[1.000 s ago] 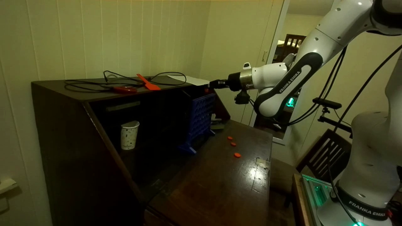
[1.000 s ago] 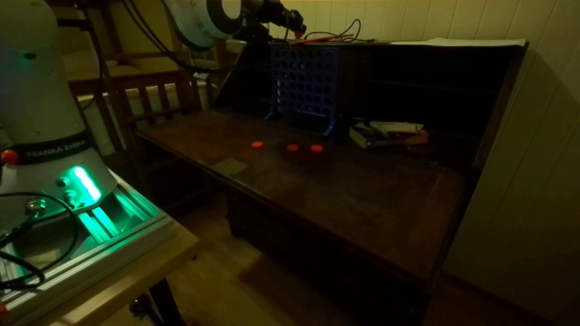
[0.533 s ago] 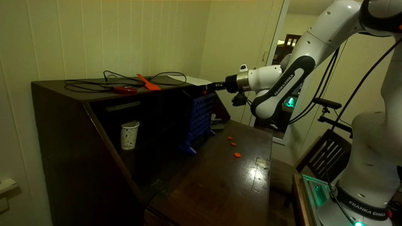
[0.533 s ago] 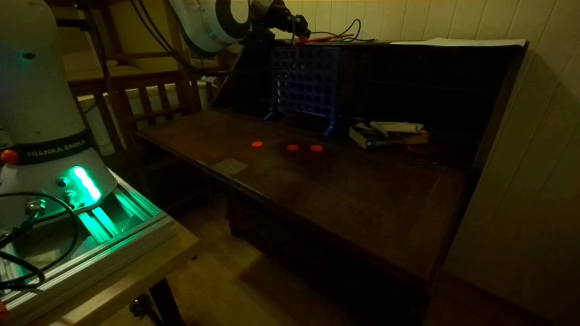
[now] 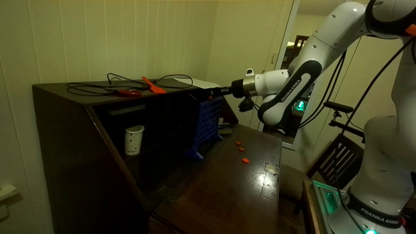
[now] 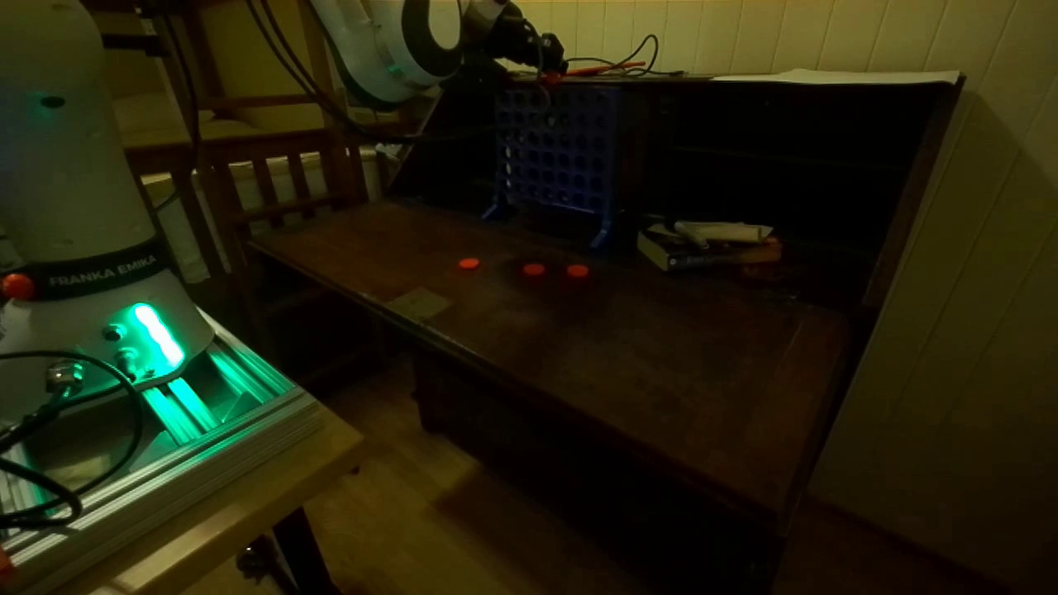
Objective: Pick up the orange object and put it in the blue object
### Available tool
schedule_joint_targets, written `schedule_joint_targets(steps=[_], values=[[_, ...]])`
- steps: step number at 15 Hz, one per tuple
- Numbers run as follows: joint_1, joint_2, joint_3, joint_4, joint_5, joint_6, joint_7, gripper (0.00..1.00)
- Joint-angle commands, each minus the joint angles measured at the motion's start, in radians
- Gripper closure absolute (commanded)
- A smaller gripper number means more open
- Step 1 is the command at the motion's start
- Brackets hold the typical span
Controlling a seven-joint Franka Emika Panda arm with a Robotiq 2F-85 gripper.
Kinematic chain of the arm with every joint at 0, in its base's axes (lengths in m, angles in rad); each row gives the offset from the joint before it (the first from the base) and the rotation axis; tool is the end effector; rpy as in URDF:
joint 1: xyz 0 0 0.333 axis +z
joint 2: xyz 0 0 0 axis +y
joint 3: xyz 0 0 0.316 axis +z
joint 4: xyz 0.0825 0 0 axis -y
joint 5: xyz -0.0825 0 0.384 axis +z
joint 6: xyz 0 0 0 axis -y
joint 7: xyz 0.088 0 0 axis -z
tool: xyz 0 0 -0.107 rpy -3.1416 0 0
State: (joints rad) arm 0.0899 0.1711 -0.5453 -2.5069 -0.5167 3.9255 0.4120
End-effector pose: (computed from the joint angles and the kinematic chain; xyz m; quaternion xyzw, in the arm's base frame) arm 0.4753 -0.1493 0.3710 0.8236 -0.0725 0.5625 0.0071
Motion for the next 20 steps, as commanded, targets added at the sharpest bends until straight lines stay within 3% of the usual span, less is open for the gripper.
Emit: schedule_joint_targets(steps=[1, 20], values=[[-0.021, 0.026, 0.003, 0.026, -0.052, 0.028, 0.035, 0.90], [-0.039, 0.011, -0.003, -0.007, -0.063, 0.080, 0.016, 0.90]])
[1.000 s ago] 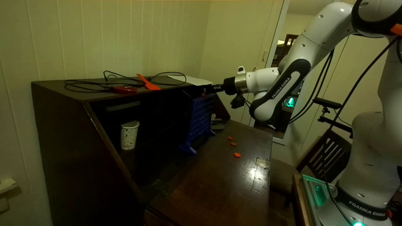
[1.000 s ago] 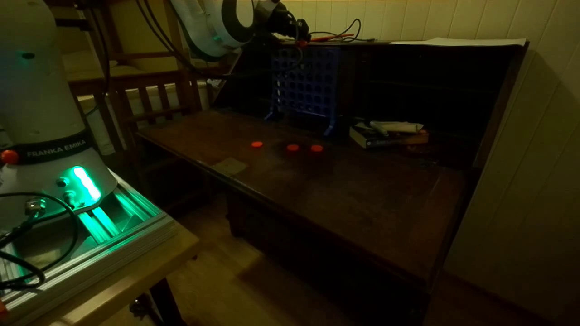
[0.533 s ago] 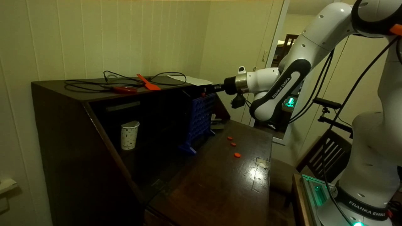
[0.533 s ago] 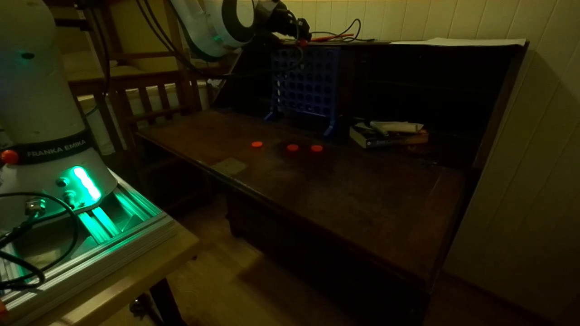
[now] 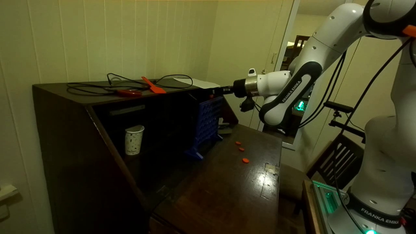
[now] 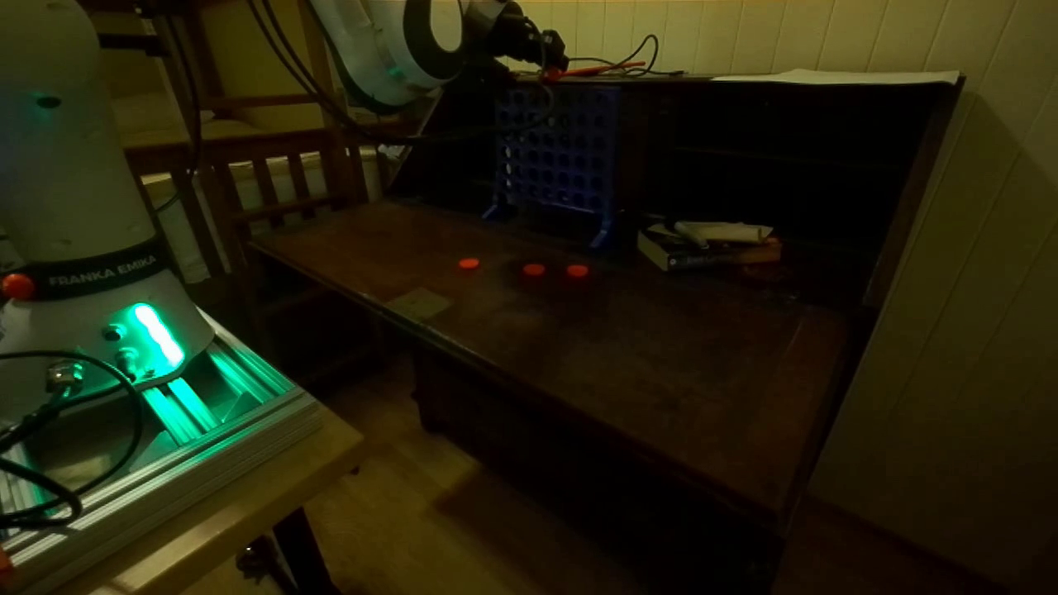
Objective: Pick up the orange object and put it in the blue object
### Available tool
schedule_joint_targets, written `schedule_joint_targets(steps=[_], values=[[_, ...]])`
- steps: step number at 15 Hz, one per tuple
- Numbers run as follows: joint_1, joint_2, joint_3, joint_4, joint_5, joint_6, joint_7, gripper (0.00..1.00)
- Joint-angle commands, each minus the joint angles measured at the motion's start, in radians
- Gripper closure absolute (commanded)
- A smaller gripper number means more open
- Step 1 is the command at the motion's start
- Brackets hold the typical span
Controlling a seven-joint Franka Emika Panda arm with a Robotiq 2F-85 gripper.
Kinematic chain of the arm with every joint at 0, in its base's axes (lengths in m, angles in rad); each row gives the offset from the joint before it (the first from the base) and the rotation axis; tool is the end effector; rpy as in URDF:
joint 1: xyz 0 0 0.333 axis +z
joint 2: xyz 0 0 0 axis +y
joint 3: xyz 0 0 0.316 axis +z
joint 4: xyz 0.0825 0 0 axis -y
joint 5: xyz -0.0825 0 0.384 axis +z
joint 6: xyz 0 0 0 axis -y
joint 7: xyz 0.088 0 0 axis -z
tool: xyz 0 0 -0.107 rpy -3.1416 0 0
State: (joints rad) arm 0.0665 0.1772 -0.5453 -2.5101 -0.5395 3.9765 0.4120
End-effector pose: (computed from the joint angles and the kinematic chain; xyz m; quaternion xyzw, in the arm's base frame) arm 0.4689 -0.1550 0.3725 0.8146 -0.0657 0.5763 0.0051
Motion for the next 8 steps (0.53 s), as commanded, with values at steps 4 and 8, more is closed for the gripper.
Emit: schedule_joint_targets(steps=[4, 8], values=[[-0.014, 0.009, -0.001, -0.002, -0.047, 0.025, 0.016, 0.90], [-0.014, 0.003, -0.004, -0.009, -0.052, 0.023, 0.010, 0.90]])
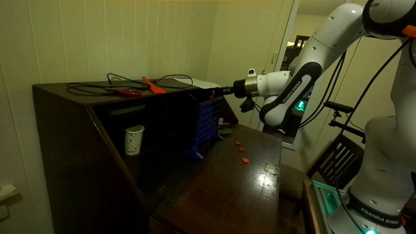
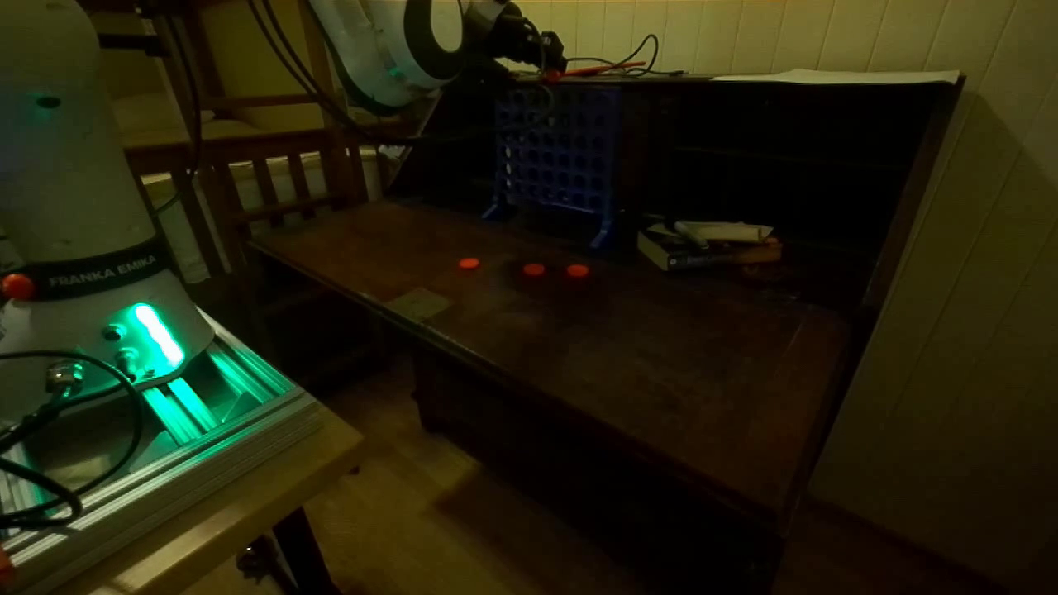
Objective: Pick up the orange object and put it in the blue object
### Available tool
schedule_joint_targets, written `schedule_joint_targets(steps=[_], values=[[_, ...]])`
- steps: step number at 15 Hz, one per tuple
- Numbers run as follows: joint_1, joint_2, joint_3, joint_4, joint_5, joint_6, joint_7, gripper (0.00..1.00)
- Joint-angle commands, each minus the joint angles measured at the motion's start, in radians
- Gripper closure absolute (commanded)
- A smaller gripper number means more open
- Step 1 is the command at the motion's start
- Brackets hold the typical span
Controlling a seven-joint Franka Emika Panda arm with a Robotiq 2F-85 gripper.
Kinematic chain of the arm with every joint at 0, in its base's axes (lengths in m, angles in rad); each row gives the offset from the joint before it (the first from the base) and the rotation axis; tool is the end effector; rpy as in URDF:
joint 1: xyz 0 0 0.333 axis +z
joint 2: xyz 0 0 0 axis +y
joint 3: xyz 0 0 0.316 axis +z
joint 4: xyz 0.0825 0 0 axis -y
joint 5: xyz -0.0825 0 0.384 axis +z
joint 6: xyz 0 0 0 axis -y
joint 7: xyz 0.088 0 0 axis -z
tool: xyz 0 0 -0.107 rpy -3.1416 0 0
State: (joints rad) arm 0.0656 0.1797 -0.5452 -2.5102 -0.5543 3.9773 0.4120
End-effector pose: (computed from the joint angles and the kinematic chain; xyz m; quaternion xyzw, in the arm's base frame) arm 0.4687 -0.1534 0.3708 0.8167 -0.0590 0.5741 0.0040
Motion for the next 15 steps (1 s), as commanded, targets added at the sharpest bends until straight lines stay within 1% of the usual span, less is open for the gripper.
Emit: schedule_joint_targets(steps=[1, 15], values=[[-0.013, -0.001, -0.005, -0.011, -0.035, 0.024, 0.007, 0.90], [-0.017, 0.014, -0.002, -0.016, -0.033, 0.028, 0.011, 0.90]])
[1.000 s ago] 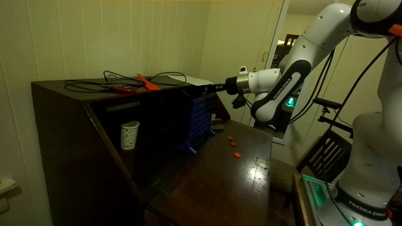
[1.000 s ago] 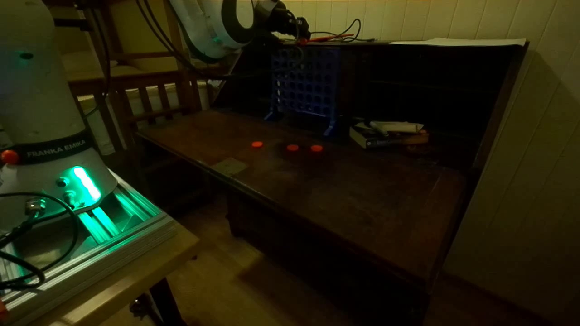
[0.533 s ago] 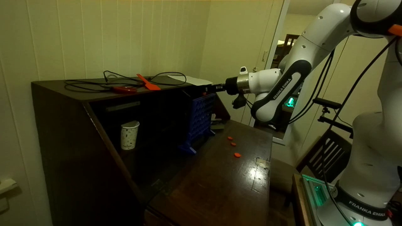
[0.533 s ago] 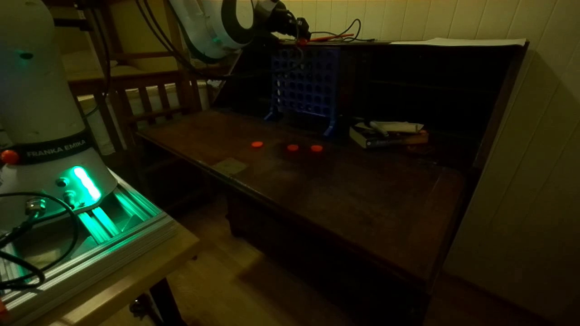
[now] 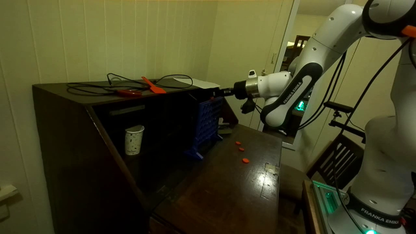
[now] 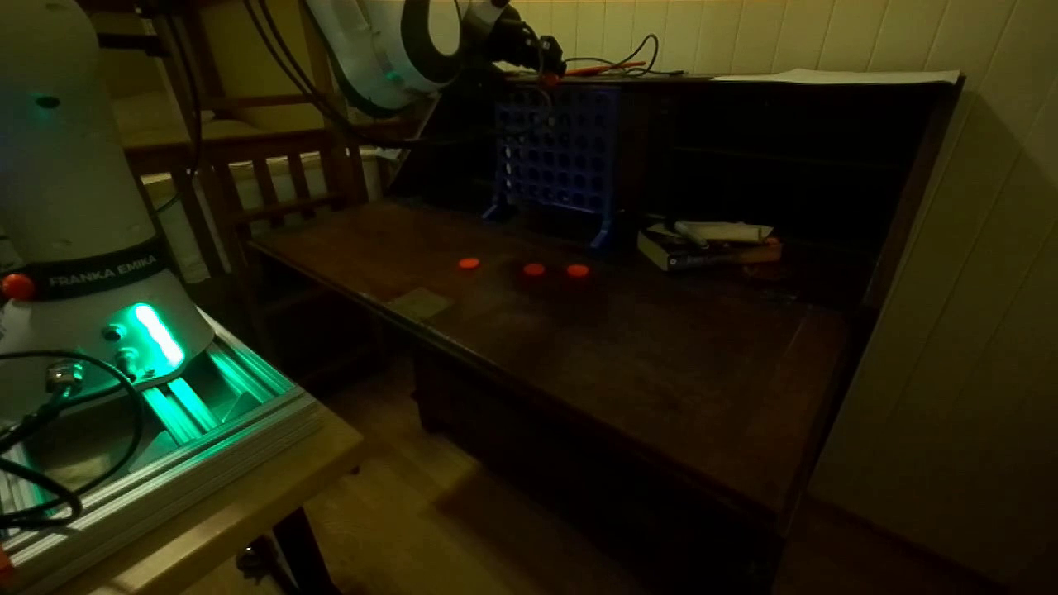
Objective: Pick up the orange object and put it in the blue object
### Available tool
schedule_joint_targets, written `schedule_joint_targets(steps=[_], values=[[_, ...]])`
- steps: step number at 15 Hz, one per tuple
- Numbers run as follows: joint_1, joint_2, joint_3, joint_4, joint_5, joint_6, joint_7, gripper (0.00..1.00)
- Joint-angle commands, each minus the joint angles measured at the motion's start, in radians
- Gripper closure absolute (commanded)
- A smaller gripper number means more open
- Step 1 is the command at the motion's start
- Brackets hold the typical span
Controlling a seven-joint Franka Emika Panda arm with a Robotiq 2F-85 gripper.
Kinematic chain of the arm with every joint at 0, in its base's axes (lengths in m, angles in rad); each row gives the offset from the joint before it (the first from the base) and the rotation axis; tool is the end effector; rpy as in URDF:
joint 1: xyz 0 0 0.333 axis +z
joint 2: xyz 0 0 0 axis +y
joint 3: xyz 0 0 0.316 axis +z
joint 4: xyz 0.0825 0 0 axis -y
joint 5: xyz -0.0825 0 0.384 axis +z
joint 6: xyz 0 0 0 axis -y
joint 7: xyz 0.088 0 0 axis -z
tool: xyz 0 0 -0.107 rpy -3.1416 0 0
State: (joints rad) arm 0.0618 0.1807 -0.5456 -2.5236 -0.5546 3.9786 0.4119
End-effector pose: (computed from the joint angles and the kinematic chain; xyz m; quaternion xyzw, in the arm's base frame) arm 0.4648 -0.1541 0.3657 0.8199 -0.0626 0.5691 0.0033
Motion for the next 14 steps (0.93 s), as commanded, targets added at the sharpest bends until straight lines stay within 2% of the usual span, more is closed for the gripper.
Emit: schedule_joint_targets(steps=[1, 10, 11, 14], values=[[-0.014, 0.014, -0.002, -0.002, -0.035, 0.026, 0.013, 0.90], [-0.017, 0.016, -0.005, -0.009, -0.041, 0.022, 0.006, 0.90], [-0.160, -0.004, 0.149, -0.019, -0.016, 0.002, -0.043, 0.90], [-0.245, -0.007, 0.231, -0.019, -0.026, 0.002, -0.056, 0.90]])
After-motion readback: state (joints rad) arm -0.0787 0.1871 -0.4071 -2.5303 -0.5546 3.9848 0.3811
